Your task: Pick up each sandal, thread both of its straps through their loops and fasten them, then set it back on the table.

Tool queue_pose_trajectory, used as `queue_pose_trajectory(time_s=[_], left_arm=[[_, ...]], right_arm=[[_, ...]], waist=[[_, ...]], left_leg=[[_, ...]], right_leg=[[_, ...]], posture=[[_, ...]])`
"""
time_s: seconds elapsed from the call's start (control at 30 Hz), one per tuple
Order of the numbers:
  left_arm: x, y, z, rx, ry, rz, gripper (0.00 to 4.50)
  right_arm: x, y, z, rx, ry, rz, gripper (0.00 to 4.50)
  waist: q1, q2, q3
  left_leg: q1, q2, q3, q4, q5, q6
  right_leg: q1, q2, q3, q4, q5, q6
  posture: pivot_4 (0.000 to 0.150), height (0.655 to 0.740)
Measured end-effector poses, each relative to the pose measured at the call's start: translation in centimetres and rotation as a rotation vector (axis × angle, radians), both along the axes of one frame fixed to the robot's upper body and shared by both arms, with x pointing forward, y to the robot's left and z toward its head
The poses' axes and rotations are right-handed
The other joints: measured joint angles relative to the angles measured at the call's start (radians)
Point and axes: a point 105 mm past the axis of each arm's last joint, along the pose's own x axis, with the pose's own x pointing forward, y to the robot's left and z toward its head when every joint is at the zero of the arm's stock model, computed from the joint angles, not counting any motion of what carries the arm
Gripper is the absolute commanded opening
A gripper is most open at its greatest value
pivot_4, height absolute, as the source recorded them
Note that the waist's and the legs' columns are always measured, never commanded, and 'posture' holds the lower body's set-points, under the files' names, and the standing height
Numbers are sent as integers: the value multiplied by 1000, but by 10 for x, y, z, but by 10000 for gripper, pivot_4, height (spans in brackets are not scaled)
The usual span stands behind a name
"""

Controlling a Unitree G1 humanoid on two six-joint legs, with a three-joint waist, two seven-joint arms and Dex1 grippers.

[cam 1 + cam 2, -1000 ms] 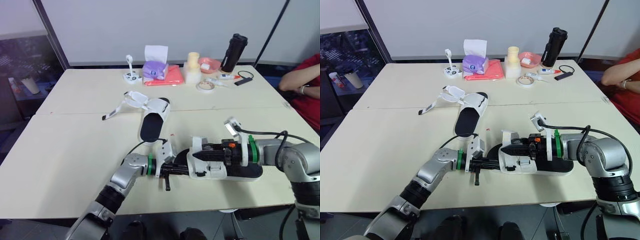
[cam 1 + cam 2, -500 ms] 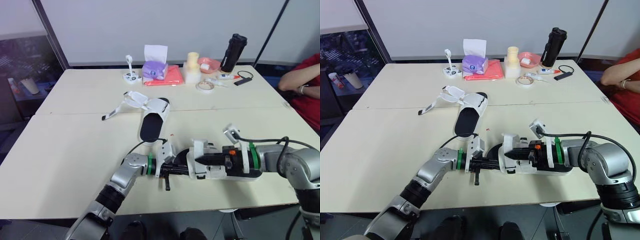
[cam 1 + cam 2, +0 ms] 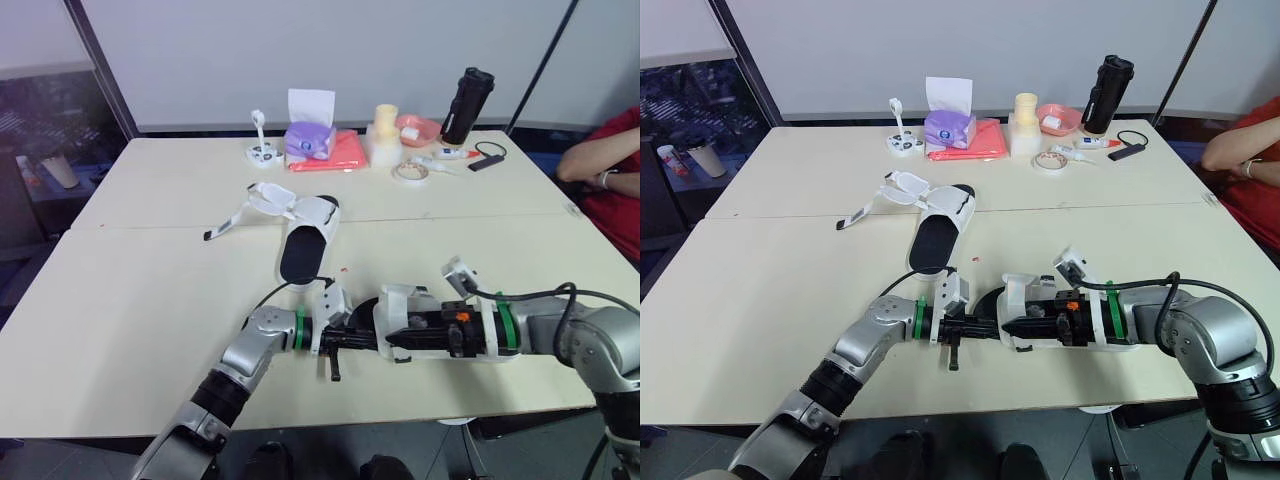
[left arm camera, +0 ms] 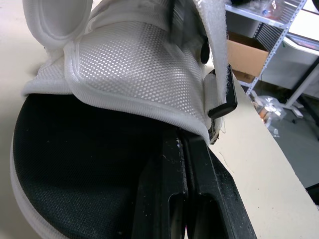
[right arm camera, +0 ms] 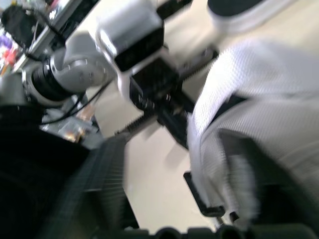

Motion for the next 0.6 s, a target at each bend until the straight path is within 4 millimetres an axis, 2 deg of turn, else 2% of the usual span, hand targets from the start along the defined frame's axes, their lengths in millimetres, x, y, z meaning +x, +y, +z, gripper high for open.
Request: queue_pose_trajectory(time_s=[0.1, 0.23, 0.3, 0.4, 0.6], left_arm=[[0, 0, 0, -1, 0, -2, 0], [-1, 0, 0, -3, -4, -9, 0], [-1, 0, 0, -2, -5, -14, 0], [-1, 1, 0, 0, -5, -13, 0], [-1, 0, 0, 2, -6, -21, 0]], right_arm=[[-4, -12, 10, 31, -9, -53, 43177], [-27, -28, 12, 35, 35, -85, 43177], [-49, -27, -1, -8, 91, -61, 43177], [-67, -23, -20, -56, 149, -37, 43177], [-69, -18, -47, -111, 149, -73, 43177]], waist=[[1, 0, 0], [2, 0, 0], [2, 0, 0], [-1, 0, 0], [0, -1, 0]], left_leg=[[0, 0, 0, 0, 0, 0], [-1, 0, 0, -1, -1, 1], [0, 0, 0, -1, -1, 1], [0, 0, 1, -1, -1, 1], [0, 0, 1, -1, -1, 1]], right_leg=[[0, 0, 0, 0, 0, -1], [0, 0, 0, -1, -1, -1], [0, 1, 0, -1, -1, -1], [0, 1, 0, -1, -1, -1], [0, 1, 0, -1, -1, 1]], posture=[[1500, 7400], [1500, 7400], [1500, 7400], [1500, 7400], [1500, 7400]])
